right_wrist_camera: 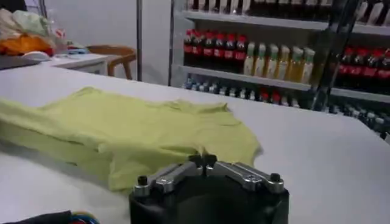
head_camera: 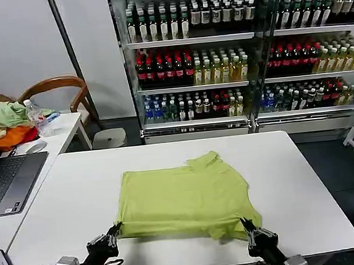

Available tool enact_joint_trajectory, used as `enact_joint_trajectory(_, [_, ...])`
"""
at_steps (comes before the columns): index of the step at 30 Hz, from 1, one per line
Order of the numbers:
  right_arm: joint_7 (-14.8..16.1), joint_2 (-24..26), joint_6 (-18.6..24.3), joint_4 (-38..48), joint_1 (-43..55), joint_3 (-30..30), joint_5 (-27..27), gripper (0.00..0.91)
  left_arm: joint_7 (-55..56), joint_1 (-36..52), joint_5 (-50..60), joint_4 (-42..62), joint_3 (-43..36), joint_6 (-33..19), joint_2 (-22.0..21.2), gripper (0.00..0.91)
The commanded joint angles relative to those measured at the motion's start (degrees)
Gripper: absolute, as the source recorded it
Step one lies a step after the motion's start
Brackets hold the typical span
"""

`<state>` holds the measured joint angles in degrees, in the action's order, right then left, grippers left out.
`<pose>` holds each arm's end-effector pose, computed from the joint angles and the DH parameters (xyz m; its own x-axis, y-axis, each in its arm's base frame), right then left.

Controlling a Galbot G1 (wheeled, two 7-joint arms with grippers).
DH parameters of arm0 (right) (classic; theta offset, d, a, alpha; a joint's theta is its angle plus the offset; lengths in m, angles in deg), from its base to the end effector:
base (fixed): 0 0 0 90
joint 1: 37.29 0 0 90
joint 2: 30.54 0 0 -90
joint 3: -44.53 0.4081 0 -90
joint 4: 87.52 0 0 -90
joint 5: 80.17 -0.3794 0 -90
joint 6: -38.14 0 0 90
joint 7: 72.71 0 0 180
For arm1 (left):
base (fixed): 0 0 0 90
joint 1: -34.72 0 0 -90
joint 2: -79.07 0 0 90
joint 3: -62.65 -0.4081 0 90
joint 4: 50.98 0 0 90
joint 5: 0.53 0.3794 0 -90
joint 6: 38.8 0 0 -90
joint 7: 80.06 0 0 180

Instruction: Fold and organize the clothes.

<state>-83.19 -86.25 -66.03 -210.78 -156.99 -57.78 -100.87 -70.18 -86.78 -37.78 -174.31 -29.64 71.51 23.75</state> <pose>0.1685 -0.0568 -0.3302 -0.9083 -0.2579 0.3293 -0.3001 0.9502 -0.0835 0.1805 0.1032 -0.3116 -0.8819 0.2001 0.4269 0.1770 0.9798 -0.0936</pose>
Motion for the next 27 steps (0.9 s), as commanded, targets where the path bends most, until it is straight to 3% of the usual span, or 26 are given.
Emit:
enact_joint_trajectory(1, [0.06,-0.56,-1.15,3.31,6.41,-1.4,-2.14,0.0,-1.87,8.29,-1.64,6.89,-3.61,-0.63,-0.14,0.04])
enact_joint_trajectory(27, [0.0,-3.59,-2.44,11.83,13.34,-4.56,-0.66,0.0,-4.23,18.34,-0.92,16.81,-7.91,-1.15,0.35,0.05])
